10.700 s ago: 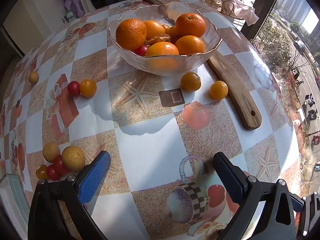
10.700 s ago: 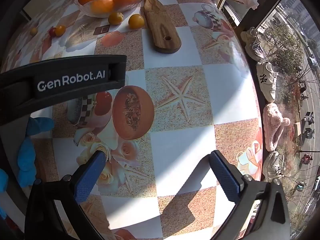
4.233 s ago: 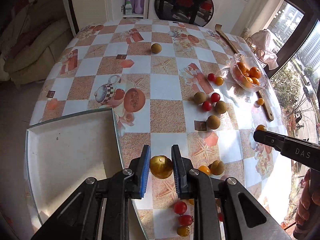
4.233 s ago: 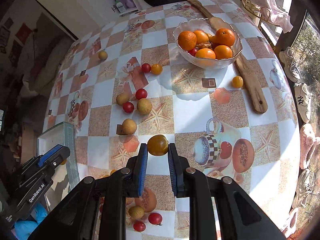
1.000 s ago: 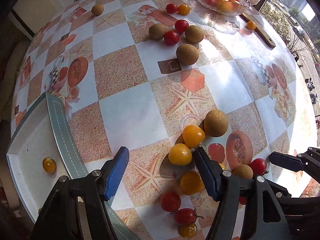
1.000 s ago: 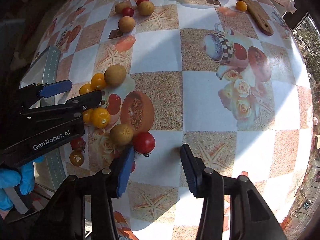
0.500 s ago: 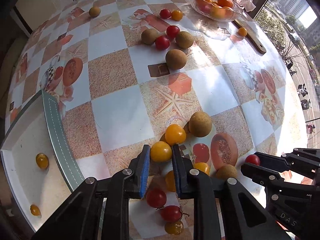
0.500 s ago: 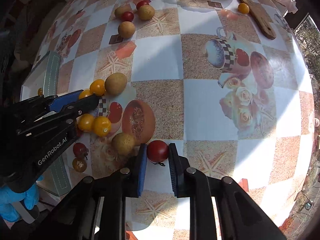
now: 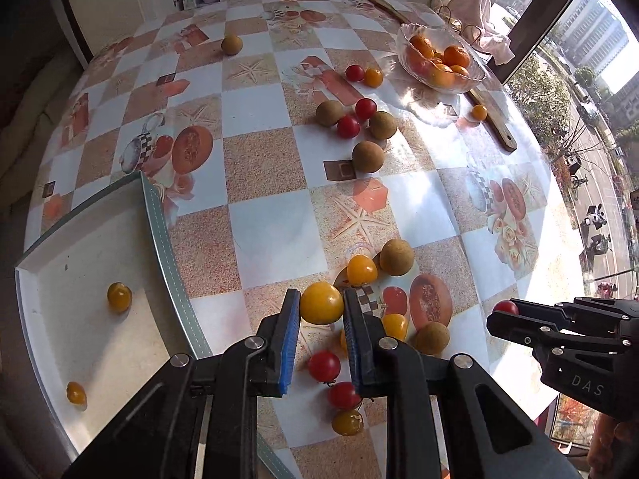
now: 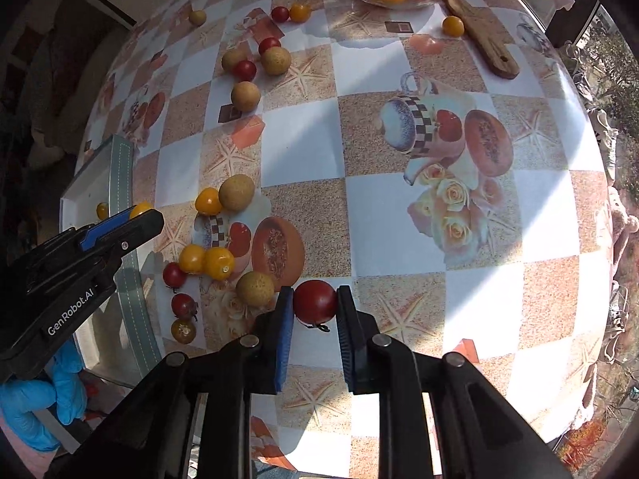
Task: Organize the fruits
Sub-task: 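Carry the yellow and red tomatoes over the white tray with both tools, then open both tools to release the tomatoes into the tray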
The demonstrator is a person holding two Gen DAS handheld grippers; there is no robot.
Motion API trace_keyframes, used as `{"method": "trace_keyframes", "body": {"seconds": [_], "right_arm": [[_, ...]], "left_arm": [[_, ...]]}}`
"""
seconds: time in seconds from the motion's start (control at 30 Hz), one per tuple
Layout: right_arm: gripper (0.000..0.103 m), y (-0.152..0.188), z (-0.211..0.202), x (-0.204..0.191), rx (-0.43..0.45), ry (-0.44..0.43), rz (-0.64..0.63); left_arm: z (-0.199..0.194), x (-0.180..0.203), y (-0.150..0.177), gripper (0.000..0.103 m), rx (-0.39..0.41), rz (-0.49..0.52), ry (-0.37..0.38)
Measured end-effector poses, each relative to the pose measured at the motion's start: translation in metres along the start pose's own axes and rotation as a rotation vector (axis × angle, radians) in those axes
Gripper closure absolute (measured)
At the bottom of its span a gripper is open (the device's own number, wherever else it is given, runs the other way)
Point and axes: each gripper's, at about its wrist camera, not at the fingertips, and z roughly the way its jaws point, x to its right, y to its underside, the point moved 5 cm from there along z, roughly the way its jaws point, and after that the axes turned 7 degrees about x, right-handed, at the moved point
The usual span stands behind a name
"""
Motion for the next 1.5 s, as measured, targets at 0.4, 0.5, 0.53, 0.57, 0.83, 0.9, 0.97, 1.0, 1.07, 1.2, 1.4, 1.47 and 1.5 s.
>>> {"method": "trace_keyframes", "body": {"seconds": [0.4, 0.5, 0.53, 0.57, 0.83, 0.9, 0.97, 1.0, 1.07, 1.2, 1.4, 1.47, 1.5], "right_arm": [[0.080, -0.010, -0.021, -0.038, 0.026, -0.025, -0.079], [0.080, -0.014, -0.021, -0.056, 0.025, -0.038, -0.115], [0.080, -0.015, -0.021, -0.063, 0.024, -0.043, -0.129], [0.080, -0.015, -0.021, -0.071, 0.022, -0.047, -0.143], [0.080, -0.017, -0.007, -0.135, -0.005, -0.087, -0.259], [0.080, -0.015, -0.003, -0.151, -0.013, -0.097, -0.287], [0.080, -0.013, 0.003, -0.168, -0.025, -0.109, -0.314], [0.080, -0.011, 0.005, -0.176, -0.031, -0.115, -0.328], [0.080, -0.008, 0.011, -0.192, -0.045, -0.126, -0.354], [0.080, 0.002, 0.027, -0.220, -0.084, -0.150, -0.393], [0.080, 0.015, 0.058, -0.246, -0.154, -0.151, -0.424], [0.080, 0.018, 0.066, -0.252, -0.165, -0.134, -0.450], [0.080, 0.019, 0.069, -0.254, -0.168, -0.126, -0.465]], "left_arm": [[-0.042, -0.055, 0.018, 0.080, 0.060, -0.118, -0.064], [-0.051, -0.076, 0.027, 0.080, 0.068, -0.157, -0.090], [-0.053, -0.083, 0.030, 0.080, 0.070, -0.172, -0.099], [-0.056, -0.090, 0.033, 0.080, 0.072, -0.187, -0.107], [-0.069, -0.142, 0.064, 0.080, 0.073, -0.296, -0.167], [-0.070, -0.153, 0.072, 0.080, 0.069, -0.320, -0.180], [-0.070, -0.161, 0.082, 0.080, 0.062, -0.342, -0.191], [-0.069, -0.166, 0.087, 0.080, 0.057, -0.351, -0.196], [-0.068, -0.172, 0.097, 0.080, 0.047, -0.366, -0.205], [-0.063, -0.183, 0.119, 0.080, 0.019, -0.388, -0.227], [-0.054, -0.194, 0.146, 0.080, -0.021, -0.420, -0.249], [-0.052, -0.196, 0.150, 0.080, -0.026, -0.425, -0.254], [-0.051, -0.196, 0.151, 0.080, -0.028, -0.424, -0.257]]}}
